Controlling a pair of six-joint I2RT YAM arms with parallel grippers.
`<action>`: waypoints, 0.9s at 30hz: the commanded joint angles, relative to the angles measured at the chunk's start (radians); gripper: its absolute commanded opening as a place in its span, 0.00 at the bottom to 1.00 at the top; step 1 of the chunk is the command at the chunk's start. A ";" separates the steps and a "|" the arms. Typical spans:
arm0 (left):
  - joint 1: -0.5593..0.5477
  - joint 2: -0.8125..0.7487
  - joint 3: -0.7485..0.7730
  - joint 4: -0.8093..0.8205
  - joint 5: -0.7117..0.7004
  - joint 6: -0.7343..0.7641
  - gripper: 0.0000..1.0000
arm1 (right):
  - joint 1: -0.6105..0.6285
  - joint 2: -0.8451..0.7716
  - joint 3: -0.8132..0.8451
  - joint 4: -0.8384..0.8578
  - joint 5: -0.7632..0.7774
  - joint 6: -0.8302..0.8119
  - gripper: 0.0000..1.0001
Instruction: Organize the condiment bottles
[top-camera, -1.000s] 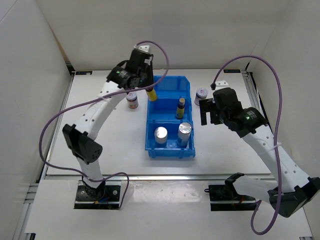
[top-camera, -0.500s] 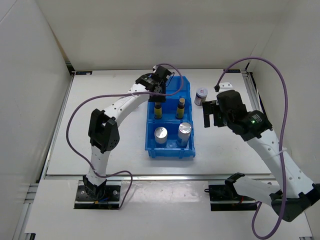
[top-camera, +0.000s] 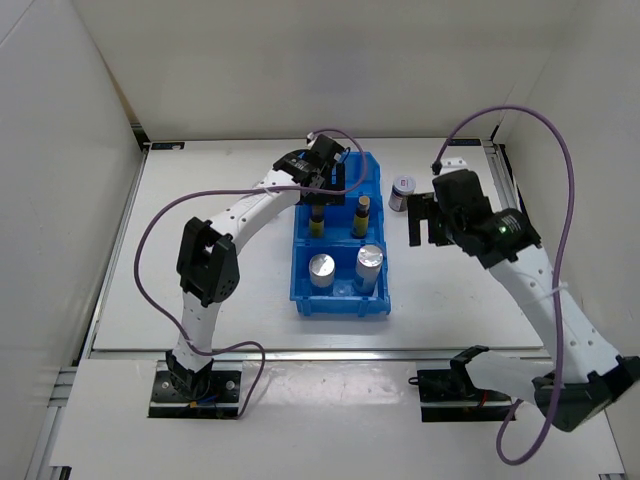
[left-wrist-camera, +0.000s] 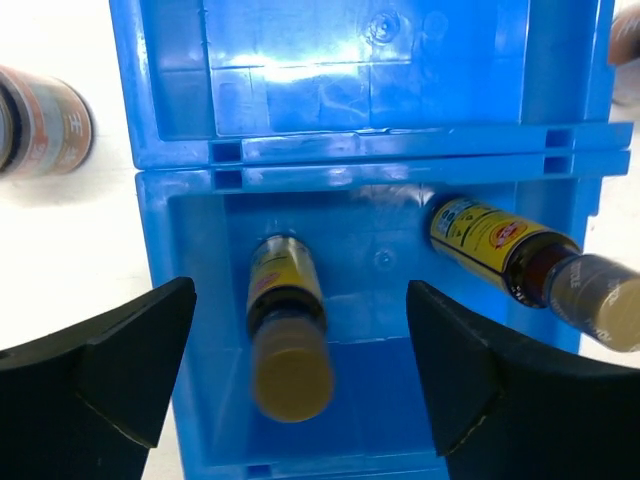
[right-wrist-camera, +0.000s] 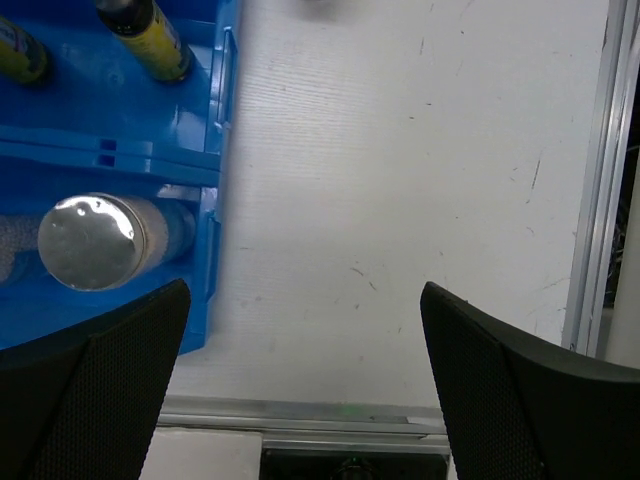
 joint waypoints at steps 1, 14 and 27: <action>-0.006 -0.088 0.011 0.022 -0.002 0.016 1.00 | -0.049 0.086 0.110 0.010 -0.056 0.013 0.99; 0.131 -0.606 -0.166 -0.082 -0.156 0.203 1.00 | -0.338 0.558 0.467 0.031 -0.271 -0.024 0.99; 0.287 -1.106 -0.974 0.321 -0.219 0.215 1.00 | -0.406 0.982 0.757 0.052 -0.334 -0.033 1.00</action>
